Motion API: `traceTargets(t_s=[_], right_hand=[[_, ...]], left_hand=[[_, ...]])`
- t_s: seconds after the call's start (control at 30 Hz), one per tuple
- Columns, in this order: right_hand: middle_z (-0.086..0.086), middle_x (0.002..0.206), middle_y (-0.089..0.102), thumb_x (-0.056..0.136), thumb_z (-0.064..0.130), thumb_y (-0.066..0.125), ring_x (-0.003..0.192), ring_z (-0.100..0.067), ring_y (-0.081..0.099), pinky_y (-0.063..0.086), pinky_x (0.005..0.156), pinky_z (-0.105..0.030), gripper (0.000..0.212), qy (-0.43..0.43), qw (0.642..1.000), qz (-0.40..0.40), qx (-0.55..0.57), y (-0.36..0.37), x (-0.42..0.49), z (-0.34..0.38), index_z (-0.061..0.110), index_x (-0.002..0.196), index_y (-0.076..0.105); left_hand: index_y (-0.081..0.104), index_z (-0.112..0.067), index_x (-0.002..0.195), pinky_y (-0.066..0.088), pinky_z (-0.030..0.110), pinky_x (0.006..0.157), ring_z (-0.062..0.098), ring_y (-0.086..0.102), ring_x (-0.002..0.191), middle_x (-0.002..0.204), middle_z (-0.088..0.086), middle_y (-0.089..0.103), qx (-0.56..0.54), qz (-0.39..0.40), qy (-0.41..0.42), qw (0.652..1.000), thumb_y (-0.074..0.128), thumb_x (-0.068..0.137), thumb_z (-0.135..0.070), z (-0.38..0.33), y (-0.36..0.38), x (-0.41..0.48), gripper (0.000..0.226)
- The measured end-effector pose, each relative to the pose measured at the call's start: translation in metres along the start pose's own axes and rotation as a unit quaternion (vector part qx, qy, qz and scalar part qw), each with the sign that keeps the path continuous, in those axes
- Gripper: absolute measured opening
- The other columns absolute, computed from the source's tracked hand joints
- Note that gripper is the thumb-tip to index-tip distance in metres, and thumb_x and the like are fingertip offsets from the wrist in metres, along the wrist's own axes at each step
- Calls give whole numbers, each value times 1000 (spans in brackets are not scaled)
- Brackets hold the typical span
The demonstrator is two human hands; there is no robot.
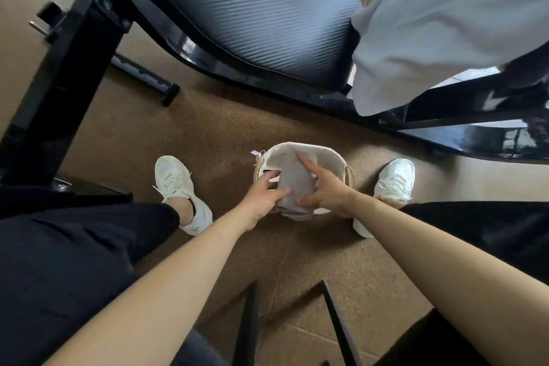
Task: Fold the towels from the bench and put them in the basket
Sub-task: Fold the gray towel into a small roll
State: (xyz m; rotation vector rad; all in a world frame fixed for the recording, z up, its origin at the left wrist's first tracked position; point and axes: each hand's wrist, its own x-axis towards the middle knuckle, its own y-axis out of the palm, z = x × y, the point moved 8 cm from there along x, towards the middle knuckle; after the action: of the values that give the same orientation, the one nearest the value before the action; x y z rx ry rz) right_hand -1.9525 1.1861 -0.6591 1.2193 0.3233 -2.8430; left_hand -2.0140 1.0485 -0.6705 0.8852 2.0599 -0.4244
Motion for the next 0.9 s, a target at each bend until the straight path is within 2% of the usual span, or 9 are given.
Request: traceTargets(t_s=[0.13,0.2,0.3,0.4,0.53,0.6,0.67,0.73,0.9], right_hand=[[1,152,33,80,13,84,136,-21,43,52,104,-38,117,18,998,-28,-48,-4,52,-37,46,158,4],[-1,152,34,80,12,84,135,-23,45,50,108,-40,117,18,996,-36,-79,-4,77,-53,47,157,3],[-5,146,39,78,7,84,129,-23,50,51,105,-37,120,2,994,-48,-94,0,114,-72,45,158,4],[-5,142,43,80,7,81,123,-19,53,49,94,-24,115,-23,993,-41,-111,9,145,-84,39,160,4],[-3,149,41,82,20,81,126,-20,53,54,101,-39,116,-31,993,-21,-108,24,175,-97,56,153,-4],[-5,155,36,82,28,80,133,-24,48,49,108,-44,118,-18,990,-3,-136,33,184,-103,68,144,-12],[-10,158,35,82,24,81,138,-29,44,41,114,-40,116,-5,989,18,-147,42,192,-110,55,153,-6],[-11,150,40,81,20,82,132,-29,49,42,112,-40,115,-7,983,13,-185,46,199,-116,38,160,2],[-9,138,41,88,26,76,116,-27,58,48,97,-37,108,19,962,-4,-272,50,209,-112,38,160,-3]], left_hand=[[57,-20,137,53,36,98,18,63,111,128,3,66,92,-137,7,986,65,97,-18,25,-30,38,41],[61,-23,132,53,40,99,17,64,110,124,-1,68,132,-196,12,972,63,98,-23,31,-47,53,34],[62,-29,132,53,41,98,16,65,106,128,-2,67,149,-242,14,959,60,99,-31,37,-66,77,33],[57,-25,142,48,38,105,21,60,123,136,-1,64,136,-219,-11,966,53,104,-29,44,-70,108,39],[61,-28,137,50,47,106,19,61,121,131,-5,67,129,-194,-26,972,51,104,-31,53,-73,137,35],[61,-30,137,52,48,105,18,62,121,132,-6,67,138,-189,-34,972,54,103,-30,60,-79,143,34],[60,-31,138,53,47,103,15,63,119,131,-7,67,120,-169,-37,978,58,102,-30,66,-82,147,36],[61,-31,138,54,46,102,13,65,113,124,-8,70,97,-162,-40,981,60,101,-28,70,-86,149,37],[64,-31,134,56,44,99,9,68,103,109,-12,73,81,-163,-38,983,63,99,-25,68,-87,150,35]])
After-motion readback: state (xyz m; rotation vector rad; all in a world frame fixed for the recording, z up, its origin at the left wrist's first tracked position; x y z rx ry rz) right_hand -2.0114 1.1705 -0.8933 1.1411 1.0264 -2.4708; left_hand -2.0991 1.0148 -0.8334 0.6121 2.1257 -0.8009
